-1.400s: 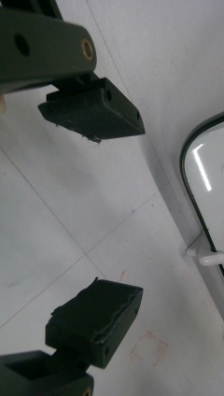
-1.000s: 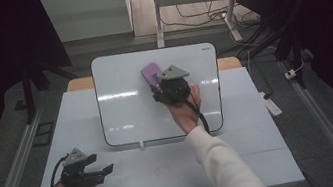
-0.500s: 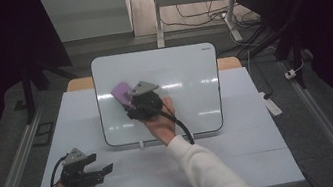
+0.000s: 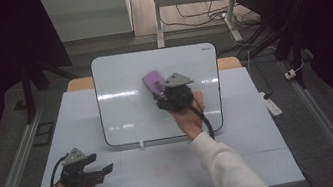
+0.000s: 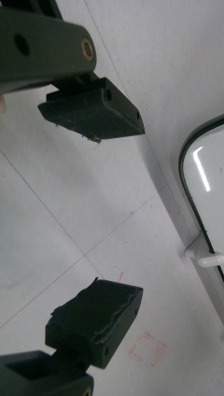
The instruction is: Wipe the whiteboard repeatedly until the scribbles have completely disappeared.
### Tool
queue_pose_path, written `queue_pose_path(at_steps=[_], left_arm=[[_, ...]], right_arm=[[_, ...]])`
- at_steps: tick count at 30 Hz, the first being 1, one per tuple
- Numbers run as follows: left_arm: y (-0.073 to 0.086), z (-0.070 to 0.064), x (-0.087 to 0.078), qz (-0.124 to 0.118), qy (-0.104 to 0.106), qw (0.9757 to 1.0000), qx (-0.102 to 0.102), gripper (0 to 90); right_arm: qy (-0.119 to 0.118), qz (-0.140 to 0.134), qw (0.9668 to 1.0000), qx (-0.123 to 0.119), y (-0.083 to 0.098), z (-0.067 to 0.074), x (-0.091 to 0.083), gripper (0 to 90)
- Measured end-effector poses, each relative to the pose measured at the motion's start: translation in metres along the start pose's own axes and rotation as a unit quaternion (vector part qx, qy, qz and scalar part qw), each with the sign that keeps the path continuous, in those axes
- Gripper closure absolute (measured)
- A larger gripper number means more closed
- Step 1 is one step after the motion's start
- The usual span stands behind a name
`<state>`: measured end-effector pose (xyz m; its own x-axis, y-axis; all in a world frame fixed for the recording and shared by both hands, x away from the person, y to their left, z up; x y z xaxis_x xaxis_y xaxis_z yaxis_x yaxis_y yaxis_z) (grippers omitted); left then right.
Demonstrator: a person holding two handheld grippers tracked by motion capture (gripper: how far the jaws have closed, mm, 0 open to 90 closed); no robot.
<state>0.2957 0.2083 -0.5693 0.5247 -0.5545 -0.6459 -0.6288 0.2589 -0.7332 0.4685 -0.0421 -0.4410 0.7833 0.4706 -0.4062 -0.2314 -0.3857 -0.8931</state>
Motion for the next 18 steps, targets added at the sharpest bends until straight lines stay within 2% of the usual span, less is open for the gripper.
queue_pose_path(at_steps=[2,4,7,9,11,14,18], left_arm=[[0.0,0.0,0.0,0.001,0.0,1.0,0.0,20.9],[0.0,0.0,0.001,0.001,-0.001,1.0,-0.001,20.9],[0.0,0.001,0.001,0.001,-0.002,1.0,-0.003,20.9],[0.0,0.001,0.002,0.002,-0.002,1.0,-0.003,20.9],[-0.001,0.001,0.001,0.001,-0.003,1.0,-0.004,20.8],[-0.001,0.001,0.001,0.001,-0.004,1.0,-0.004,20.8],[-0.001,0.001,0.001,0.001,-0.004,1.0,-0.004,20.9]], right_arm=[[0.027,-0.003,0.9995,0.014,0.005,-0.025,-0.011,41.0],[0.041,-0.004,0.9986,0.032,0.012,-0.045,-0.021,41.0],[0.049,-0.003,0.9975,0.051,0.023,-0.06,-0.031,41.0],[0.052,0.002,0.9974,0.05,0.026,-0.062,-0.036,40.9],[0.031,-0.011,0.9979,0.057,0.024,-0.057,-0.043,40.9],[0.007,-0.021,0.9984,0.052,0.022,-0.045,-0.054,41.0],[-0.03,-0.028,0.997,0.067,0.027,-0.03,-0.065,40.9]])
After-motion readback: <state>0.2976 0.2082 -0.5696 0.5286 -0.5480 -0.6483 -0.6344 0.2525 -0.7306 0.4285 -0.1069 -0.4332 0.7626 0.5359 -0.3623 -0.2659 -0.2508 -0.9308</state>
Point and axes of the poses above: each handheld gripper's, and its own axes: x roughly forward along the jaws, y roughly out of its underside, z roughly to its left, the point moved 8 cm from there along x, roughly forward along the jaws, and after that the axes turned 2 degrees about y, right-handed, at the moved point
